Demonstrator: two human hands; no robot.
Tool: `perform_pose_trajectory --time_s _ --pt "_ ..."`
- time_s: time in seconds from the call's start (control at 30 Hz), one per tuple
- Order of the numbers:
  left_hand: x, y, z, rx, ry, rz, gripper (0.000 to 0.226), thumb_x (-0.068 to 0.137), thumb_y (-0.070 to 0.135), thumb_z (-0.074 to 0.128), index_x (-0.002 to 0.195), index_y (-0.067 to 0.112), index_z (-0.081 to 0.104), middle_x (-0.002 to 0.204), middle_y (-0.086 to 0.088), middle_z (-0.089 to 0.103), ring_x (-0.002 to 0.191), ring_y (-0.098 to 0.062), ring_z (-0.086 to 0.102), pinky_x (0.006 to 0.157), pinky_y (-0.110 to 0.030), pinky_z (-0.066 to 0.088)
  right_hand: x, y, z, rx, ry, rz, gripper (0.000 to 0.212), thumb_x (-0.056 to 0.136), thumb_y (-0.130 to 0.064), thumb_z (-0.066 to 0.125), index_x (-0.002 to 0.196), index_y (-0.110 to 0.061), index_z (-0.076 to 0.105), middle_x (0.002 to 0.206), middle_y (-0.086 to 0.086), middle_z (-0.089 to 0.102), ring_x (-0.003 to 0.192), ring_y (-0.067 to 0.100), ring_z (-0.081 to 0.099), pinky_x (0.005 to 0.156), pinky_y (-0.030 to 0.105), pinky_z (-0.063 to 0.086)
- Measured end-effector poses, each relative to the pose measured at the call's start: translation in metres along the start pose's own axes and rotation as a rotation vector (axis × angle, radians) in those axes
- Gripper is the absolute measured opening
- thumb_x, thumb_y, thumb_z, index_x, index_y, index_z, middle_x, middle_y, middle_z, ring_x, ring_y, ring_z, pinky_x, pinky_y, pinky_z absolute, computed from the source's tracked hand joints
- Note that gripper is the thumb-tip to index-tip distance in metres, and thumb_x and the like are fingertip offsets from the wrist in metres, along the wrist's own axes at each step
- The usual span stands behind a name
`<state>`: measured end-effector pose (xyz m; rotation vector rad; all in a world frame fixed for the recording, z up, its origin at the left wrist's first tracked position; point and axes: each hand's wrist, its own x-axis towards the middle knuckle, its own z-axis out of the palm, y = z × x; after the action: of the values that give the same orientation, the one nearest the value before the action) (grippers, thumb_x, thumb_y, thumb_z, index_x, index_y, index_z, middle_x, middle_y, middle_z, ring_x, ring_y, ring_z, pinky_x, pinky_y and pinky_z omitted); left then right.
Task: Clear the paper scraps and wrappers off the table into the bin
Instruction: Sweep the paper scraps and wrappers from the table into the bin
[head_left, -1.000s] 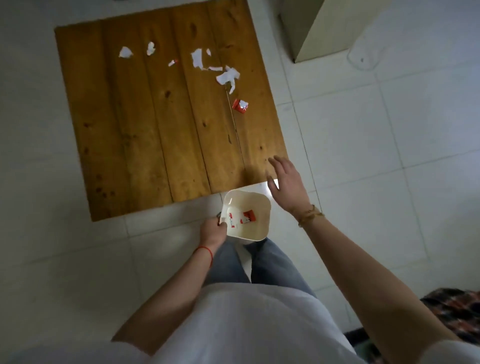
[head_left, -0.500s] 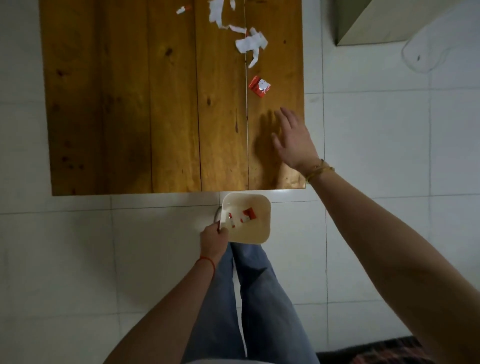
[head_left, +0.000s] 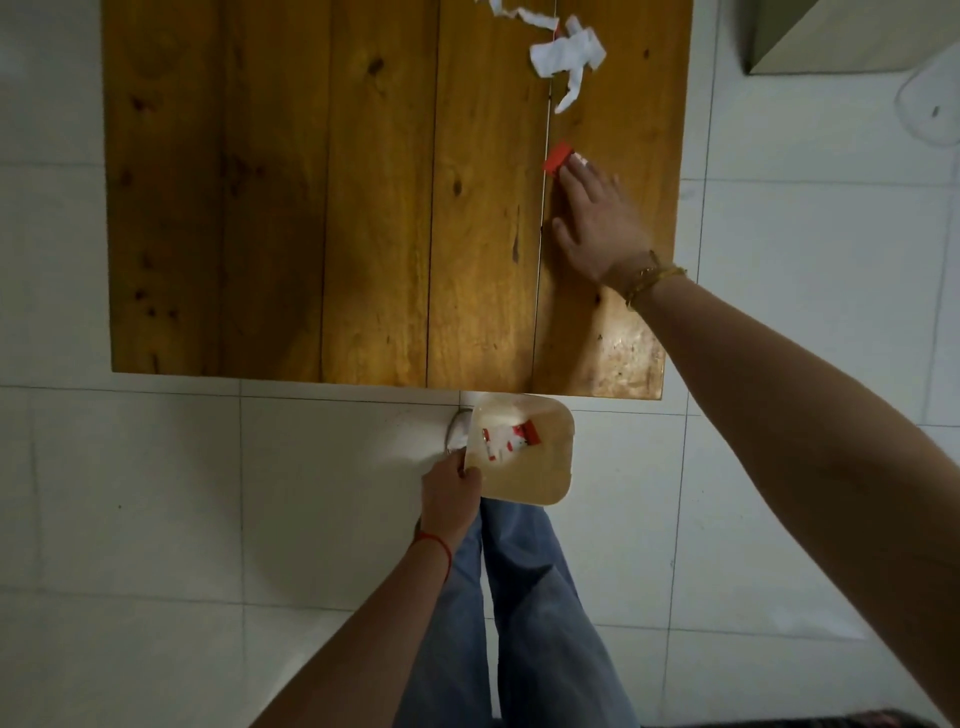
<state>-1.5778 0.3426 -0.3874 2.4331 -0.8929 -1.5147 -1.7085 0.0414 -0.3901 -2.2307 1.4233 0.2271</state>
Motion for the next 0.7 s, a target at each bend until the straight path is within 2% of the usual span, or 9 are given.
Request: perform_pose_trajectory --time_s 0.13,0.3,0.37,0.43,0.5,0.6,0.7 --pt "-0.005 0.005 -0.007 -0.021 -0.004 0.003 0.041 0.084 0.001 0.041 0.051 0.025 0.035 0.051 0.007 0.040 0.047 -0.006 0.034 0.045 -0.004 0.034 -0.052 -0.017 0.023 0.015 -0.015 -0.117 0.060 0.097 -0.032 0.039 0.150 -0.012 0.020 0.159 0.009 0.018 0.147 0.024 0.013 0.121 0.042 0.005" --pt "-0.011 0.009 -0.015 -0.022 0.018 0.002 0.043 0.083 -0.001 0.044 0.049 0.024 0.038 0.050 0.006 0.042 0.048 -0.005 0.036 0.045 -0.003 0.035 -0.149 -0.048 0.063 0.045 -0.124 -0.256 0.056 0.097 -0.033 0.036 0.147 -0.008 0.030 0.153 0.011 0.032 0.143 0.027 0.024 0.121 0.043 0.009" --pt "-0.013 0.008 -0.017 -0.019 0.020 -0.011 0.036 0.083 -0.001 0.045 0.052 0.018 0.045 0.052 0.005 0.045 0.050 -0.008 0.039 0.043 -0.007 0.035 -0.182 -0.059 0.077 0.057 -0.186 -0.316 0.052 0.097 -0.032 0.036 0.144 -0.008 0.037 0.150 0.011 0.038 0.140 0.027 0.030 0.120 0.044 0.012" --pt "-0.016 0.009 -0.019 -0.010 0.016 -0.034 0.024 0.083 0.003 0.046 0.063 0.010 0.056 0.060 -0.001 0.053 0.056 -0.013 0.045 0.044 -0.012 0.031 -0.208 -0.068 0.084 0.076 -0.218 -0.356 0.048 0.098 -0.031 0.037 0.139 -0.008 0.044 0.144 0.010 0.045 0.135 0.026 0.036 0.118 0.042 0.016" --pt "-0.020 0.009 -0.021 -0.006 0.018 -0.046 0.020 0.083 0.005 0.046 0.072 0.010 0.062 0.068 -0.004 0.057 0.059 -0.015 0.048 0.047 -0.020 0.029 -0.228 -0.076 0.087 0.121 -0.215 -0.331 0.045 0.097 -0.029 0.038 0.136 -0.008 0.048 0.139 0.010 0.049 0.131 0.027 0.040 0.117 0.039 0.019" --pt "-0.028 0.011 -0.027 -0.001 0.015 -0.048 0.021 0.084 0.006 0.046 0.080 0.005 0.067 0.076 -0.009 0.063 0.067 -0.021 0.052 0.060 -0.022 0.034 -0.247 -0.084 0.085 0.174 -0.154 -0.207 0.045 0.098 -0.031 0.038 0.136 -0.010 0.047 0.138 0.009 0.049 0.129 0.025 0.041 0.115 0.035 0.023" --pt "-0.040 0.015 -0.036 -0.005 0.013 -0.044 0.022 0.083 0.006 0.046 0.082 0.004 0.068 0.083 -0.014 0.067 0.071 -0.022 0.054 0.064 -0.024 0.037 -0.257 -0.088 0.073 0.212 -0.051 -0.091 0.043 0.097 -0.029 0.041 0.135 -0.009 0.048 0.137 0.010 0.050 0.127 0.026 0.043 0.114 0.035 0.025"
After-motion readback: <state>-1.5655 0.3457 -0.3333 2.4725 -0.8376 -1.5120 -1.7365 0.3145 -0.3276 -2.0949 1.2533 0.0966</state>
